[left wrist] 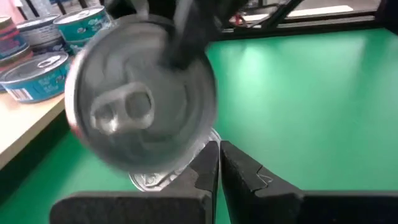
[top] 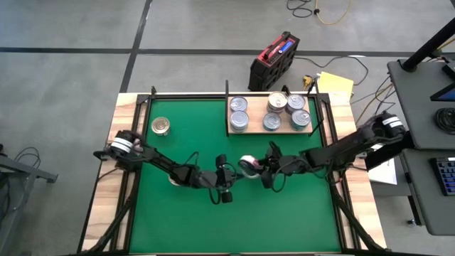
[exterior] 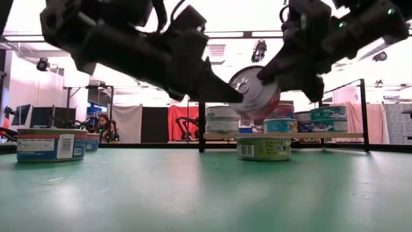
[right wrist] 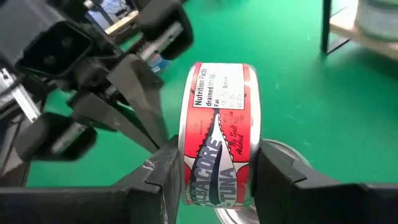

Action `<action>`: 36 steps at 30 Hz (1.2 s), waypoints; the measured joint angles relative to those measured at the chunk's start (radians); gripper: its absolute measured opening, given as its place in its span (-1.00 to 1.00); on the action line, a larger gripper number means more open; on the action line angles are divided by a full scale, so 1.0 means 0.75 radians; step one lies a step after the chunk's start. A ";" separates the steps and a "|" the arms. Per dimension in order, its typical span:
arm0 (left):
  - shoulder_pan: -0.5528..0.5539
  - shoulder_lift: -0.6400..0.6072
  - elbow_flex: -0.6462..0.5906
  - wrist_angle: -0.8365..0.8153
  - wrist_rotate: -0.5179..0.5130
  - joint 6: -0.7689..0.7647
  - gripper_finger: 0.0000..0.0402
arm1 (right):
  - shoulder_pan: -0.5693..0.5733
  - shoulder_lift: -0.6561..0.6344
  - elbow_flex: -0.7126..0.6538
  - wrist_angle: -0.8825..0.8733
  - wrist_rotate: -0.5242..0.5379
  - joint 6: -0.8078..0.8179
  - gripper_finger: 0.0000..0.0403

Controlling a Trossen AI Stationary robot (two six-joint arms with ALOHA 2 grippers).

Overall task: Stack canned seafood by type on shelf
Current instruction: Stack the red tuna can on top of the red tuna can on the shelf

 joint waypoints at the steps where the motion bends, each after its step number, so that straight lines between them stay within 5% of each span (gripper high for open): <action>1: -0.007 -0.024 0.000 -0.033 0.000 0.004 -1.00 | 0.004 -0.033 0.000 -0.039 0.002 -0.007 -0.32; 11: -0.017 -0.324 0.002 -0.316 -0.003 0.082 -1.00 | 0.058 -0.370 -0.001 -0.359 0.120 -0.108 -0.32; 22: -0.014 -0.553 0.070 -0.325 -0.159 0.626 -1.00 | 0.019 -0.558 -0.001 -0.361 0.146 -0.387 -0.32; 27: 0.022 -0.562 0.150 -0.402 -0.255 0.476 -1.00 | -0.042 -0.581 -0.001 -0.368 0.140 -0.509 -0.32; 29: 0.107 -0.591 0.190 -0.547 -0.115 0.367 -1.00 | -0.078 -0.583 -0.001 -0.361 0.132 -0.548 -0.32; 36: 0.592 -0.614 0.435 -1.075 1.075 0.207 -1.00 | -0.256 -0.587 -0.001 -0.301 -0.110 -0.698 -0.32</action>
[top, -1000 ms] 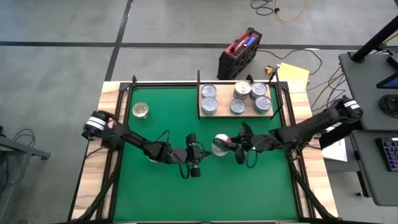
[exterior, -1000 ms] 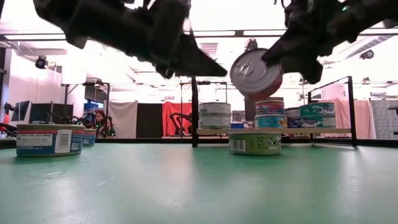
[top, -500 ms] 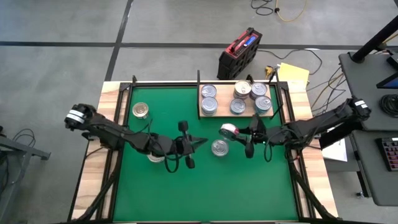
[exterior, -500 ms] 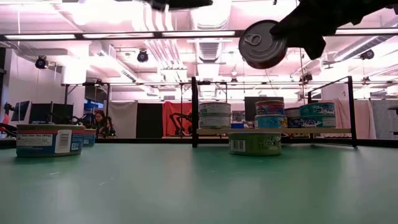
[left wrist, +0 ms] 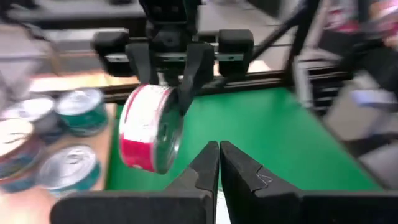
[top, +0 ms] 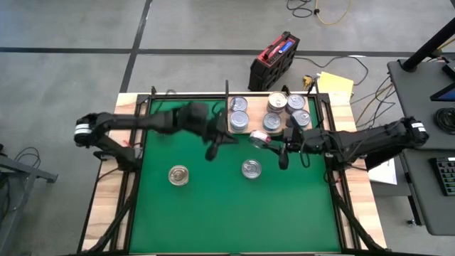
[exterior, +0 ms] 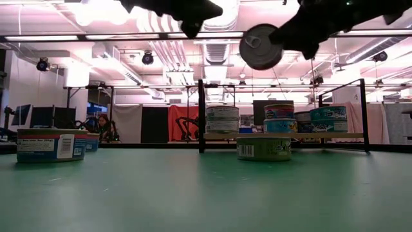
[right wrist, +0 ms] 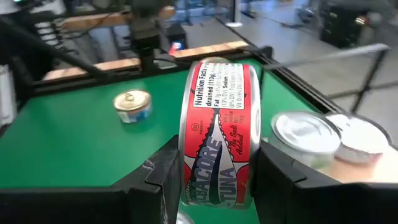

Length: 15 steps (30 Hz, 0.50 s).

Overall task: Stack canned seafood by type on shelf
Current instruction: Stack the red tuna can on top of the red tuna can on the shelf

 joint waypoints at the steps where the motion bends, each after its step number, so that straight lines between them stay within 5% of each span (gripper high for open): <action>1: 0.056 0.016 0.034 -0.044 0.103 0.002 -1.00 | -0.027 0.002 0.000 0.021 -0.053 -0.028 -0.32; 7: 0.199 0.116 0.163 -0.162 0.343 0.106 -0.93 | -0.119 0.037 -0.005 0.058 -0.163 -0.185 -0.32; 15: 0.177 0.147 0.198 -0.151 0.333 0.263 -0.46 | -0.114 0.056 -0.012 0.103 -0.168 -0.249 -0.32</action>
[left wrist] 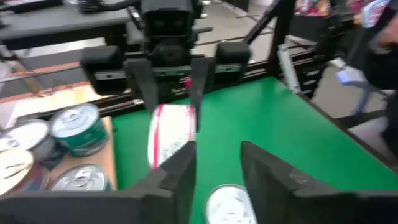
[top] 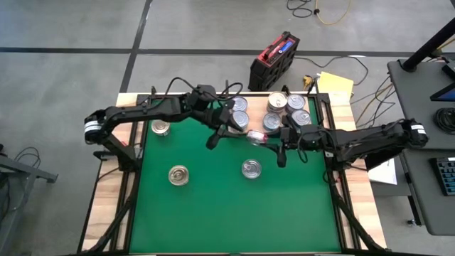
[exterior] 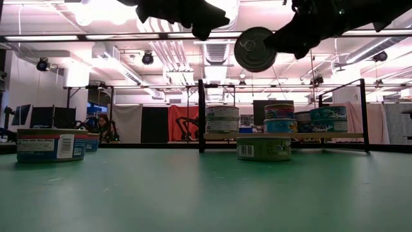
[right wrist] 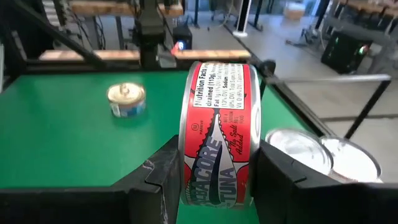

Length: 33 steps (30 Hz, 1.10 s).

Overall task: Stack canned seafood by type on shelf
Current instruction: Stack the red tuna can on top of the red tuna can on the shelf

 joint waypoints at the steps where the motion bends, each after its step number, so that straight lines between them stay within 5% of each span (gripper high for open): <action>1: -0.002 0.001 0.000 0.005 -0.027 0.001 -0.38 | 0.001 0.007 -0.002 0.028 0.001 -0.006 -0.32; 9: -0.005 0.010 -0.012 0.013 -0.092 0.055 0.09 | 0.009 0.098 -0.003 0.238 0.000 -0.037 -0.32; 22: -0.005 0.056 -0.013 0.016 -0.091 0.058 0.15 | 0.009 0.251 0.033 0.499 -0.002 -0.138 -0.32; 27: -0.006 0.066 -0.013 0.012 -0.081 0.033 0.05 | 0.009 0.281 0.033 0.524 -0.003 -0.151 -0.32; 33: -0.006 0.064 -0.013 0.014 -0.081 0.046 -0.41 | 0.009 0.291 0.033 0.529 -0.014 -0.130 -0.32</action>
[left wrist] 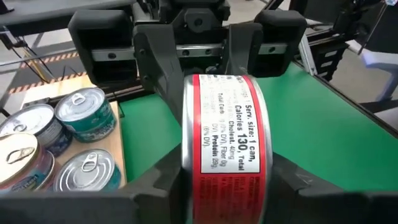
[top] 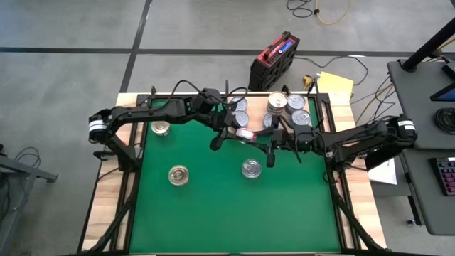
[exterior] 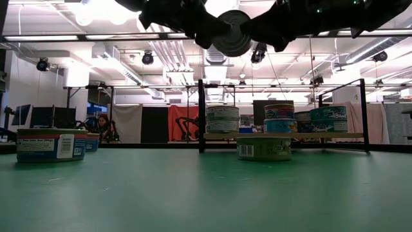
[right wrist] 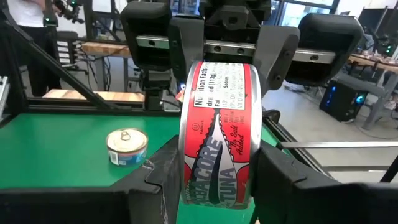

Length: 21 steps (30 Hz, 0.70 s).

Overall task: Stack canned seafood by type on shelf
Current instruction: Stack the red tuna can on top of the red tuna can on the shelf

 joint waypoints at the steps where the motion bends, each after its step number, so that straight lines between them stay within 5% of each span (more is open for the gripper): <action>1: 0.000 -0.001 0.000 0.000 -0.001 0.000 -0.40 | 0.000 -0.001 0.000 0.002 0.000 -0.001 -0.32; 4: -0.001 -0.001 0.001 -0.004 -0.001 -0.014 -0.40 | 0.000 -0.001 0.000 0.001 0.002 -0.002 -0.27; 14: 0.057 -0.001 0.194 -0.306 -0.006 -0.202 -0.40 | 0.000 -0.055 0.000 -0.045 0.028 0.018 0.58; 21: 0.182 0.009 0.406 -0.578 -0.107 -0.128 -0.40 | -0.001 -0.201 0.000 -0.260 0.225 0.090 0.74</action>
